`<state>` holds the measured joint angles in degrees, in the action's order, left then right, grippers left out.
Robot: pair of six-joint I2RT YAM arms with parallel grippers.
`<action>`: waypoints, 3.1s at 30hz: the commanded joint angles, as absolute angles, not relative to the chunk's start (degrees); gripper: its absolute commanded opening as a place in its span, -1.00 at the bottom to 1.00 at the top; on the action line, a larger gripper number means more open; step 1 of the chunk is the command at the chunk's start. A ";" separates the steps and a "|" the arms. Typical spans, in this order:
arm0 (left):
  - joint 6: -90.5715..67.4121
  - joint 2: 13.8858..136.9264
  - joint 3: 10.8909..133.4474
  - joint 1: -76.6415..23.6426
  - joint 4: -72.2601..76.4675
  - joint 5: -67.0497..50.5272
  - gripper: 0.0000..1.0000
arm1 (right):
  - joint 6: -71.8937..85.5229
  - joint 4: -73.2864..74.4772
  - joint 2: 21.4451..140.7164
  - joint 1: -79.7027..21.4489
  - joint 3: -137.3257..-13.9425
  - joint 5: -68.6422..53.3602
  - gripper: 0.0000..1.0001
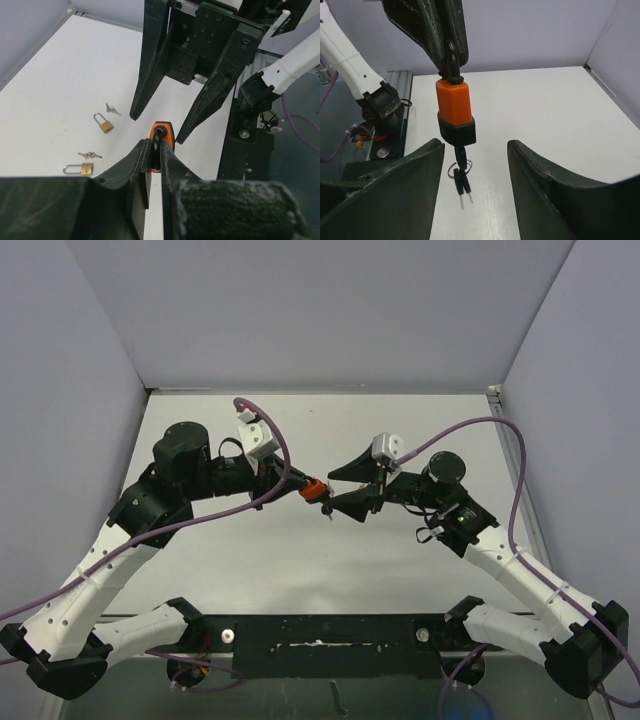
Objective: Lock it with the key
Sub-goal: Lock the lock.
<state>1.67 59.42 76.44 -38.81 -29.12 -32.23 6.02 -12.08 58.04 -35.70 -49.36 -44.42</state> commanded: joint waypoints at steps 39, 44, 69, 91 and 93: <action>-0.08 59.04 79.32 -37.62 -17.14 -31.55 -1.00 | 17.83 -29.08 65.60 -36.21 -50.12 -53.92 -0.74; -0.12 58.84 79.34 -37.44 -16.76 -30.64 -1.00 | 17.70 -29.05 65.07 -36.26 -49.31 -52.38 -1.00; 2.49 58.47 82.81 -34.45 -2.44 -21.38 -1.00 | 15.52 -27.97 72.03 -40.13 -40.37 -47.45 -1.00; 9.68 53.39 77.44 -34.36 7.54 -6.17 -1.00 | 12.77 -21.42 73.98 -45.53 -40.21 -41.76 -1.00; 10.58 53.50 77.56 -34.30 8.94 -5.22 -1.00 | 13.11 -21.29 74.74 -46.13 -39.61 -40.79 -1.00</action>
